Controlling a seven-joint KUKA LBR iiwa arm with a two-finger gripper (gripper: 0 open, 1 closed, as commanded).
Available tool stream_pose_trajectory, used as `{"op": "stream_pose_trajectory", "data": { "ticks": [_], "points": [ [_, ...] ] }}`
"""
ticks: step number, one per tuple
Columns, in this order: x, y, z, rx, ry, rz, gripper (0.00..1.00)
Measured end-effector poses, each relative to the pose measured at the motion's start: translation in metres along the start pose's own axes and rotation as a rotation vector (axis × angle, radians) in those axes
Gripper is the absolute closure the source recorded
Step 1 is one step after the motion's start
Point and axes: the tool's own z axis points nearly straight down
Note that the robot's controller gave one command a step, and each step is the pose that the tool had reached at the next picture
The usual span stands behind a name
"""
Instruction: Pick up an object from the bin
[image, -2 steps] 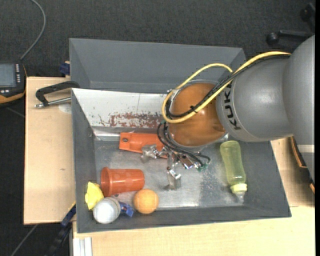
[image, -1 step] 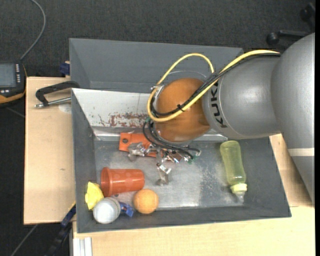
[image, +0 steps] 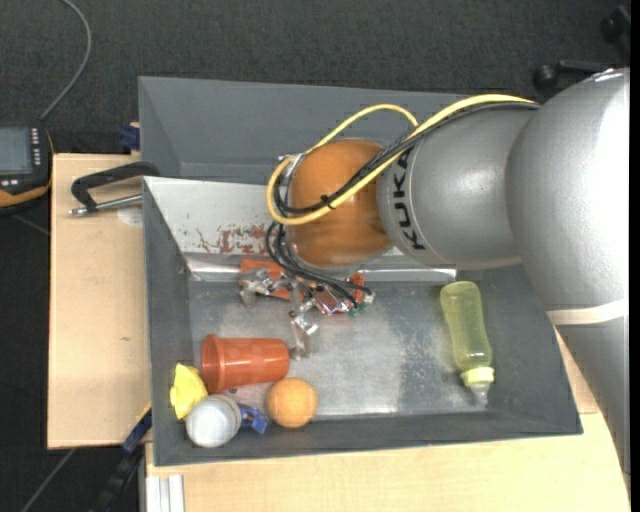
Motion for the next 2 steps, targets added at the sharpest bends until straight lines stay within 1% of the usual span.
{"op": "stream_pose_trajectory", "data": {
  "ticks": [1,2],
  "points": [
    [-0.012,-0.005,0.003,-0.006,0.009,-0.031,0.00],
    [0.024,0.025,0.001,0.001,-0.001,-0.093,0.00]
  ]
}}
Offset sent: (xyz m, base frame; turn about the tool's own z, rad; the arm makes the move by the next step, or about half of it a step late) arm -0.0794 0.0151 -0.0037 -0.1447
